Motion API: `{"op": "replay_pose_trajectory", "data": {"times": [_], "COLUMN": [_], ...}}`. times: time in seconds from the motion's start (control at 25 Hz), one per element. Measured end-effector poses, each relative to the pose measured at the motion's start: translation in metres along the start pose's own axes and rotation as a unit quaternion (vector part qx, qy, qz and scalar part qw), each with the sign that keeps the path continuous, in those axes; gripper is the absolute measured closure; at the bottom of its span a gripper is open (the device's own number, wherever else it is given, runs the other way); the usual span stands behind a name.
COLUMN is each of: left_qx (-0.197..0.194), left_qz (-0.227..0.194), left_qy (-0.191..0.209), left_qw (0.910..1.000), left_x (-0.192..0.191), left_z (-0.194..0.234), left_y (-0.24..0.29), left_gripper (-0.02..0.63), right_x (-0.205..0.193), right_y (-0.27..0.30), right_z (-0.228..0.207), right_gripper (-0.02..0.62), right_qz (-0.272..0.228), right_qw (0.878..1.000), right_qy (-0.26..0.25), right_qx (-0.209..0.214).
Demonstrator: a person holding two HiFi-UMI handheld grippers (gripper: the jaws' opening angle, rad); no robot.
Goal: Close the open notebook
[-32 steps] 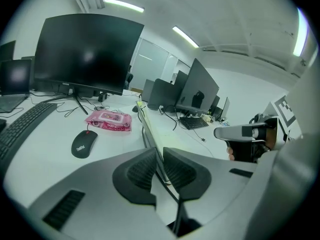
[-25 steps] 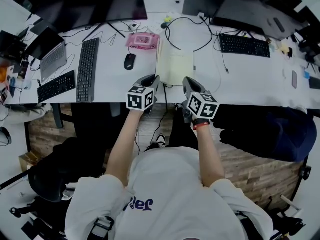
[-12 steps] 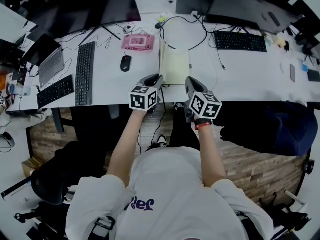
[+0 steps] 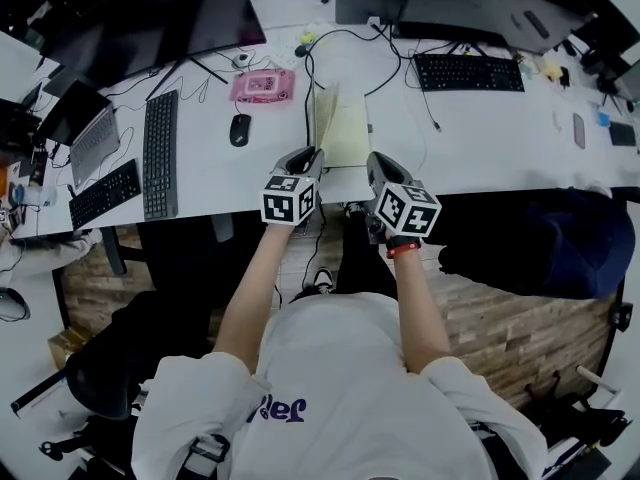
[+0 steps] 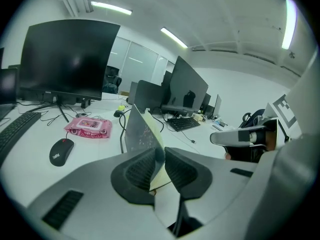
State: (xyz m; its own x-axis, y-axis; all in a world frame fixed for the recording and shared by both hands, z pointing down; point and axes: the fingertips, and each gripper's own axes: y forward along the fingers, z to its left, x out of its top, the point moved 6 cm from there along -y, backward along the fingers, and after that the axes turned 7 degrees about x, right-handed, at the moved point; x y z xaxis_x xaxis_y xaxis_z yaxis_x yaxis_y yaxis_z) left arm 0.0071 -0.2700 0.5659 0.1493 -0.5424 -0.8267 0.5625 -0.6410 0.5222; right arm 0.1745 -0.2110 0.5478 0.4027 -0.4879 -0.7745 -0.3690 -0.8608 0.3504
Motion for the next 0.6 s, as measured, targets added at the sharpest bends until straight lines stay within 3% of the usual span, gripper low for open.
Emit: {"op": "replay_pose_trajectory", "data": {"times": [0.16, 0.6], "left_qx": [0.012, 0.001], "left_qz": [-0.006, 0.002], "left_qy": [0.011, 0.035], "left_qw": [0.9998, 0.9994], "left_x": [-0.001, -0.003], "left_z": [-0.006, -0.029], "left_y": [0.002, 0.019], "left_gripper": [0.534, 0.520], "right_x": [0.000, -0.003], "right_y": [-0.006, -0.018], "right_z": [-0.006, -0.020], "right_gripper": [0.580, 0.580], "right_qz": [-0.005, -0.016], "right_qw": [1.000, 0.999], "right_qy": [0.006, 0.024], "right_qx": [-0.008, -0.024]}}
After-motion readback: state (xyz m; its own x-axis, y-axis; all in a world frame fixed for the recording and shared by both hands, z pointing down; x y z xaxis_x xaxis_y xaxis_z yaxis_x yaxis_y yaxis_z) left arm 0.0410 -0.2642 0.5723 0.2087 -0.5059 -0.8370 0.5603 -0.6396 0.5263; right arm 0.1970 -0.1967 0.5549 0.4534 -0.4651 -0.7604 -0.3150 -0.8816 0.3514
